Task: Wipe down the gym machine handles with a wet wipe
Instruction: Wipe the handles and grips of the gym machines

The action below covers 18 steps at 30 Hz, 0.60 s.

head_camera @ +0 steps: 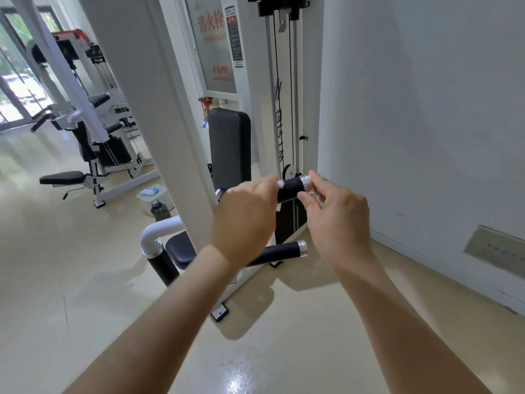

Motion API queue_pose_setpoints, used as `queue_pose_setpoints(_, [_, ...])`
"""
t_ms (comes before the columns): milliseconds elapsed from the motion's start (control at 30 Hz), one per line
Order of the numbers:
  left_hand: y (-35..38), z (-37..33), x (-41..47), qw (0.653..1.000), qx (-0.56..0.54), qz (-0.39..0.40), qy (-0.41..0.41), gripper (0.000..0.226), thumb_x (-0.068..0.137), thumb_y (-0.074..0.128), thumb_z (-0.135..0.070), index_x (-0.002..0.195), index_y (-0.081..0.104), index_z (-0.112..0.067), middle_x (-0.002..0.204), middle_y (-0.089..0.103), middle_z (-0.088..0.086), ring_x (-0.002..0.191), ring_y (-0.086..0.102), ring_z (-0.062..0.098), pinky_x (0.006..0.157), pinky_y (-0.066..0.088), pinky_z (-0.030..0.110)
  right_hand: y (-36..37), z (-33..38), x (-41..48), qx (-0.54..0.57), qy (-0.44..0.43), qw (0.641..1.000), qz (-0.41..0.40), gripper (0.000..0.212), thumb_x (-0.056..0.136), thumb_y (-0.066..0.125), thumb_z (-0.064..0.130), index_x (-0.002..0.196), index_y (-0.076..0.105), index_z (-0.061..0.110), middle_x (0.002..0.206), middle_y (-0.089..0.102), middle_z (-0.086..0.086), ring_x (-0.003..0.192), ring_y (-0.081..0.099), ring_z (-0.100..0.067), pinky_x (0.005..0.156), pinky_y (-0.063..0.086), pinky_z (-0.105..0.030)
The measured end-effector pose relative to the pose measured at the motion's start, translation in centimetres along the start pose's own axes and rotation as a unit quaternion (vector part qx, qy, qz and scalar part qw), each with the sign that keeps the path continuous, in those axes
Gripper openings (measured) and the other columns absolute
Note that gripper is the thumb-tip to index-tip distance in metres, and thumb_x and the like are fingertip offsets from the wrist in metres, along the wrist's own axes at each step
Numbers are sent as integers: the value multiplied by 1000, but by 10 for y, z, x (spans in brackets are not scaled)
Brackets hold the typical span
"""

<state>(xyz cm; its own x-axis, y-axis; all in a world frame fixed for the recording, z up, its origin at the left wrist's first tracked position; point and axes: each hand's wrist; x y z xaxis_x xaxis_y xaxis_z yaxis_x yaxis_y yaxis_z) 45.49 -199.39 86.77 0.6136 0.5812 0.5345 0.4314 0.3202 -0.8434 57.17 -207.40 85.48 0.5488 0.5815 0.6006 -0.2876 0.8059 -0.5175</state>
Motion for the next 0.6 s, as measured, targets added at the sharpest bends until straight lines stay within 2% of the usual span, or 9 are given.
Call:
queue_pose_setpoints(67, [21,3,-31,993,89,-56,59,42,98,34,-11,138,46,-5,133,57,13,125,52,31,102,43,42,2,-1,-2,4,-14,1000,-20,40,87,68,23,124,62,11,92,73,-14,82,66,-30,70,38,-22])
queue_pose_setpoints(133, [34,9,-44,980,142,-108,93,43,100,28,-6,140,41,-1,143,46,16,134,42,31,108,37,47,4,-2,-3,1,-22,999,-34,40,85,70,21,122,63,9,88,73,-15,77,66,-30,69,38,-21])
queue_pose_setpoints(200, [28,10,-39,973,153,-133,113,43,102,23,-5,138,44,0,140,49,17,130,46,31,104,42,47,5,-2,-4,-1,-22,999,-35,39,86,69,20,123,63,9,88,73,-14,76,65,-28,70,37,-20])
queue_pose_setpoints(267, [17,9,-28,972,168,-122,114,42,99,27,-3,134,50,-2,129,60,15,117,59,30,93,50,42,5,-2,-3,1,-21,999,-29,40,87,67,21,125,61,9,89,73,-13,76,65,-27,70,37,-20])
queue_pose_setpoints(367, [-8,10,-2,987,142,28,75,37,90,55,-15,127,55,-8,99,71,7,76,68,25,62,58,34,7,0,-2,-6,-24,999,-24,40,89,65,21,127,60,9,88,72,-13,70,54,-19,68,36,-20])
queue_pose_setpoints(433, [-19,11,18,988,87,114,59,26,97,47,-27,118,55,-15,85,66,4,64,61,21,56,55,35,8,0,0,-4,-18,1000,-19,40,89,64,21,128,59,10,88,72,-13,69,50,-17,68,38,-21])
queue_pose_setpoints(500, [-19,11,32,995,3,95,6,27,100,37,-30,107,61,-17,75,60,4,60,57,22,53,48,31,8,-1,2,4,-9,1000,-16,41,90,64,22,128,58,11,89,72,-14,71,58,-23,69,41,-24])
queue_pose_setpoints(567, [-8,0,23,994,-81,2,-67,26,100,39,-24,103,64,-17,75,62,5,64,60,25,55,44,30,9,-2,3,17,-1,1000,-19,40,89,65,22,127,60,12,91,73,-14,78,65,-27,72,46,-26])
queue_pose_setpoints(600, [1,-9,12,994,-79,-42,-65,23,99,42,-20,106,64,-16,81,67,6,74,64,27,63,49,33,9,-2,2,25,3,999,-21,40,88,66,22,126,60,12,92,73,-13,80,67,-27,74,48,-27])
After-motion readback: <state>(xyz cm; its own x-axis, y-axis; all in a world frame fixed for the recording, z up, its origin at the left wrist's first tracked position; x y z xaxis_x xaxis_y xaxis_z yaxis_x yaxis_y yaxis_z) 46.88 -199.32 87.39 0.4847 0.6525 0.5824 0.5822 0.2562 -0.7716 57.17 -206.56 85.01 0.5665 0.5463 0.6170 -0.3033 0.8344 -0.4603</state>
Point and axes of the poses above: each hand's wrist, its own x-axis towards the middle knuckle, its own y-axis out of the palm, z = x × y
